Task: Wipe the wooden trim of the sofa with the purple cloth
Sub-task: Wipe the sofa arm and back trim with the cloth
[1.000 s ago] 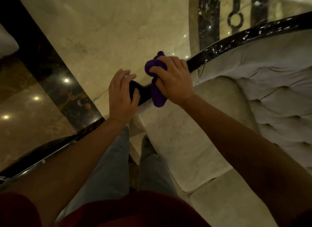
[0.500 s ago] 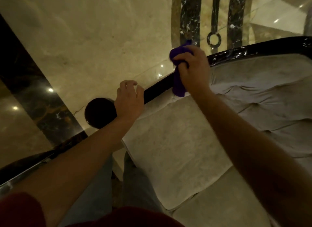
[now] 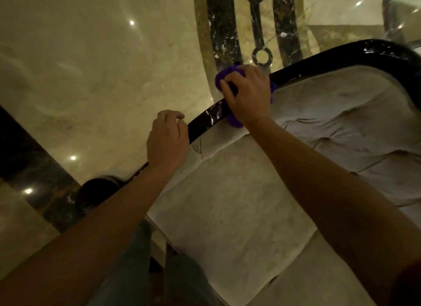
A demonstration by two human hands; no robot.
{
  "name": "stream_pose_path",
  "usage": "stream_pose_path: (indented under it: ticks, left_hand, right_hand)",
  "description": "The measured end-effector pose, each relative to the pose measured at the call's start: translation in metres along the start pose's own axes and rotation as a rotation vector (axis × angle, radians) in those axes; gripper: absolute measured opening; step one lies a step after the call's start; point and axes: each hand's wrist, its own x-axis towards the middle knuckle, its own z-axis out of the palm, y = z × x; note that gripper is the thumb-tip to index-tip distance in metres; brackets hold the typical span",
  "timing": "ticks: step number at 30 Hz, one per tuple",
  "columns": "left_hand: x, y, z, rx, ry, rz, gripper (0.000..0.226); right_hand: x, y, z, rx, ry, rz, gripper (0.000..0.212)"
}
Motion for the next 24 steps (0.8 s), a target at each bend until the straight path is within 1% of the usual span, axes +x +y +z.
stream_pose_path:
  ticks: [3,5,8,11,13,15,17,21,24]
  left_hand:
    - [0.004,0.008,0.010,0.148,0.105,0.038,0.039]
    - [0.003,0.008,0.010,0.192,0.136,0.039,0.038]
    - [0.003,0.013,0.007,0.224,0.139,0.013,0.041]
    - [0.001,0.021,0.006,0.251,0.121,-0.026,0.047]
    - [0.000,0.021,0.006,0.281,0.113,-0.046,0.043]
    - [0.002,0.020,0.007,0.314,0.096,-0.072,0.033]
    - [0.003,0.019,0.009,0.326,0.096,-0.091,0.027]
    - [0.004,0.015,0.011,0.288,0.116,-0.095,0.024]
    - [0.006,0.012,0.011,0.307,0.069,-0.091,0.029]
  right_hand:
    - [0.008,0.013,0.000,-0.049,0.029,0.036,0.026]
    - [0.006,0.006,0.003,-0.029,0.059,0.089,0.021]
    - [-0.002,-0.008,0.004,0.055,0.077,0.129,0.015]
    - [-0.016,-0.025,0.010,0.148,0.081,0.095,0.012]
    - [-0.027,-0.042,0.016,0.203,0.088,0.075,0.011]
    - [-0.033,-0.056,0.021,0.242,0.100,0.074,0.009]
    - [-0.037,-0.059,0.022,0.254,0.104,0.069,0.009]
    - [-0.033,-0.049,0.020,0.250,0.052,-0.005,0.010]
    - [-0.024,-0.037,0.015,0.236,0.027,-0.060,0.009]
